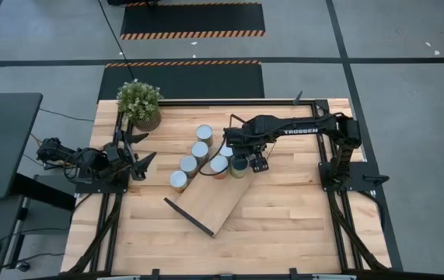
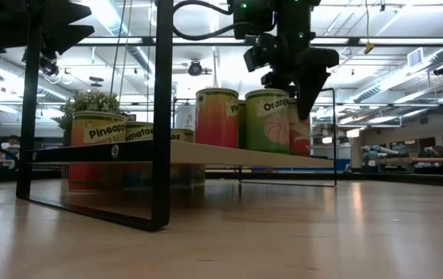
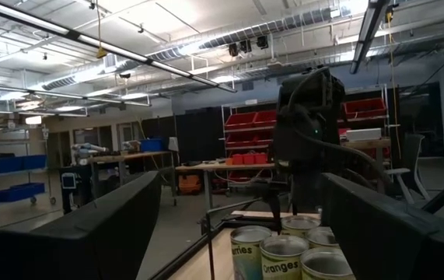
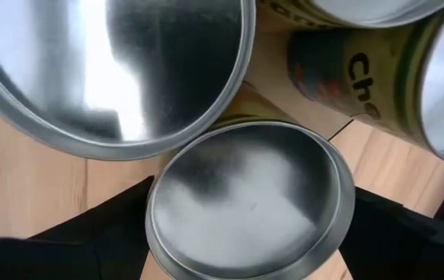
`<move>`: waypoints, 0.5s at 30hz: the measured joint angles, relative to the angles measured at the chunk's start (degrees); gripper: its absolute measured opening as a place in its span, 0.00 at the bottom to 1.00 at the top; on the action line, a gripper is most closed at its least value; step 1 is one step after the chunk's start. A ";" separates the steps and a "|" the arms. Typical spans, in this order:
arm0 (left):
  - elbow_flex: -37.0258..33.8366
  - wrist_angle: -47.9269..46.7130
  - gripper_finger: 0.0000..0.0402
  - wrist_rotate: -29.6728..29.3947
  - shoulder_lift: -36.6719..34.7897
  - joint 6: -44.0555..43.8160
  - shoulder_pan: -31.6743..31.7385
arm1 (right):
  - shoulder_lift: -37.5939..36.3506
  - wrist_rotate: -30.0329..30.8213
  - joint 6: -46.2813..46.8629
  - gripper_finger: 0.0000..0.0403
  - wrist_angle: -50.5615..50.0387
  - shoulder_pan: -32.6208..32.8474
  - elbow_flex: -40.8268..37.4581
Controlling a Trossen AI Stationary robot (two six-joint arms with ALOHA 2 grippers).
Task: Pick and place cans onto a shelf
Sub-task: Move the canned corn from the right to the left on the shelf
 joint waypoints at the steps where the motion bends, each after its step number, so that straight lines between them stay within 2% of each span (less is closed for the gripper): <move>1: 0.00 -0.01 0.88 0.00 0.00 0.00 0.00 | -0.10 0.00 0.00 0.84 -0.13 0.14 0.00; 8: 0.00 -0.24 0.88 0.00 0.00 -0.34 0.00 | -4.50 -0.15 3.13 0.82 -1.25 0.41 -0.04; 12: 0.00 -0.27 0.88 0.00 0.00 -0.44 0.00 | -8.15 -3.71 7.26 0.82 -0.51 0.95 -0.46; 15: 0.00 -0.27 0.88 0.02 0.00 -0.38 0.00 | -10.93 -4.81 9.79 0.82 1.01 2.39 -4.07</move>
